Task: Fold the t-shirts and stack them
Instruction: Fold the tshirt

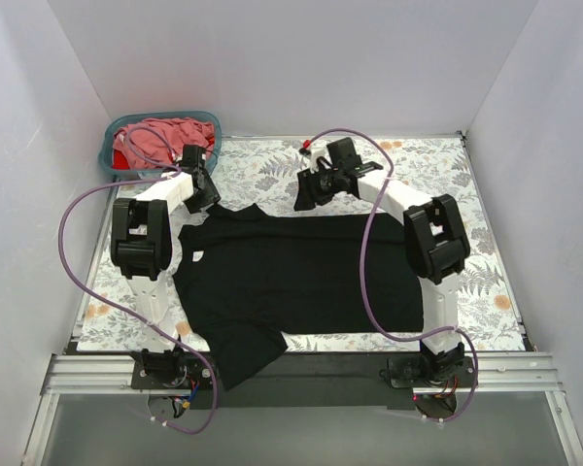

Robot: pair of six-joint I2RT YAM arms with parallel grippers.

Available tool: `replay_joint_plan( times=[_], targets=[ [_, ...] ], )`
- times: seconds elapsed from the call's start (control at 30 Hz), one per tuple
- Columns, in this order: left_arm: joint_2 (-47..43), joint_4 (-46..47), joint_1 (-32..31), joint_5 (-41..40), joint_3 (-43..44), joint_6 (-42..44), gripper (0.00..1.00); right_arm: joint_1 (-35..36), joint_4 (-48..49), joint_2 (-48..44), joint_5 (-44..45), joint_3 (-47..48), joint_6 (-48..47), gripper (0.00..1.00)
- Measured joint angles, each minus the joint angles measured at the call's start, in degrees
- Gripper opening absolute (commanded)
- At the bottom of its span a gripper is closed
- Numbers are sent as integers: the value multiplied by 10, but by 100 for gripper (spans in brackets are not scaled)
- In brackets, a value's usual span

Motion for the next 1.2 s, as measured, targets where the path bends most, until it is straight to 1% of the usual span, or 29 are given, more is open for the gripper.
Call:
replay_joint_plan(
  times=[0.03,0.1,0.13,0.37,0.53,0.67,0.7,0.8,0.83,0.9,0.93,0.97,1.2],
  targets=[
    [2,0,0,3,0,0,41,6,2,14,-7,12,-1,54],
    [4,0,1,9,0,0,39,16,6,43,-16,42,-1,54],
    [5,0,2,12,0,0,35,21,9,56,-19,56,-1,54],
    [7,2,3,35,-2,0,36,39,40,141,-39,130,10,54],
    [5,9,3,48,-7,-1,36,45,56,192,-55,161,26,54],
    [4,13,3,55,-9,-3,35,50,76,218,-76,183,43,54],
    [4,14,3,56,-10,-3,30,51,80,222,-81,187,47,54],
    [4,14,4,58,-10,-5,21,55,93,230,-93,196,63,53],
    [4,13,4,60,-10,-5,14,57,99,233,-98,198,69,53],
    [4,12,4,63,-10,-6,9,58,110,239,-106,201,80,53],
    [4,11,4,65,-10,-5,2,58,115,242,-109,202,86,53],
    [4,10,4,67,-10,-7,0,59,120,244,-111,202,89,53],
    [3,8,4,72,-10,-7,0,60,146,248,-124,202,116,52]
  ],
)
